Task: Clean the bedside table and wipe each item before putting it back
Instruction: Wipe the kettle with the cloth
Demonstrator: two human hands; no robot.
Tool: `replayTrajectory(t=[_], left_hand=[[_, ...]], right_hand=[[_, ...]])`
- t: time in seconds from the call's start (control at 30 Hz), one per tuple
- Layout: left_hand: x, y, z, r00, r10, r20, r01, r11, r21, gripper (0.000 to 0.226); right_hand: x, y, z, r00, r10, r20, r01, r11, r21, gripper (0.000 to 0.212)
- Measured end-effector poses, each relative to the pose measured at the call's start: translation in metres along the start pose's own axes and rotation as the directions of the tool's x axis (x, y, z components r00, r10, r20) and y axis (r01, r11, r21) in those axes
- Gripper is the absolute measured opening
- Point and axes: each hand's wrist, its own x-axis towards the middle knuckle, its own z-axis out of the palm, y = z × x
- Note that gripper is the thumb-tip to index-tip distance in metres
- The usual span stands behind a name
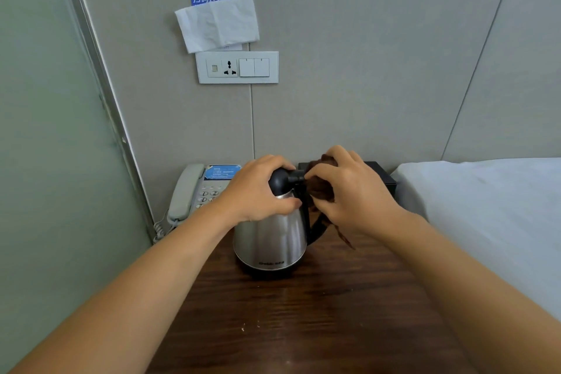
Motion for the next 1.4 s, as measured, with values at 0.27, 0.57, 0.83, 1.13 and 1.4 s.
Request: replayTrajectory(t=[0.27, 0.57, 0.83, 1.13, 1.4], left_hand=[[0.002, -0.003, -0.001, 1.000, -0.010, 0.012, 0.010, 1.000, 0.001, 0.059], [0.010, -0.007, 0.001, 0.999, -0.026, 0.041, 0.024, 0.998, 0.053, 0.056], [0.013, 0.004, 0.005, 0.999, -0.028, 0.041, 0.026, 0.998, 0.062, 0.058], [0.005, -0.006, 0.005, 0.999, -0.045, -0.007, 0.045, 0.999, 0.001, 0.057], [0.006, -0.004, 0.006, 0.999, -0.038, 0.009, 0.038, 0.999, 0.024, 0.056]], right_hand=[[-0.007, 0.008, -0.018, 0.991, 0.122, 0.045, -0.124, 0.992, 0.031, 0.023], [0.006, 0.027, -0.005, 0.997, 0.055, 0.055, -0.071, 0.927, 0.369, 0.033], [-0.024, 0.035, 0.017, 0.975, 0.186, -0.125, -0.131, 0.925, 0.356, 0.033], [-0.034, 0.032, 0.024, 0.930, 0.342, -0.136, -0.268, 0.882, 0.388, 0.024], [-0.007, 0.025, 0.013, 0.987, 0.143, -0.075, -0.111, 0.938, 0.328, 0.034]])
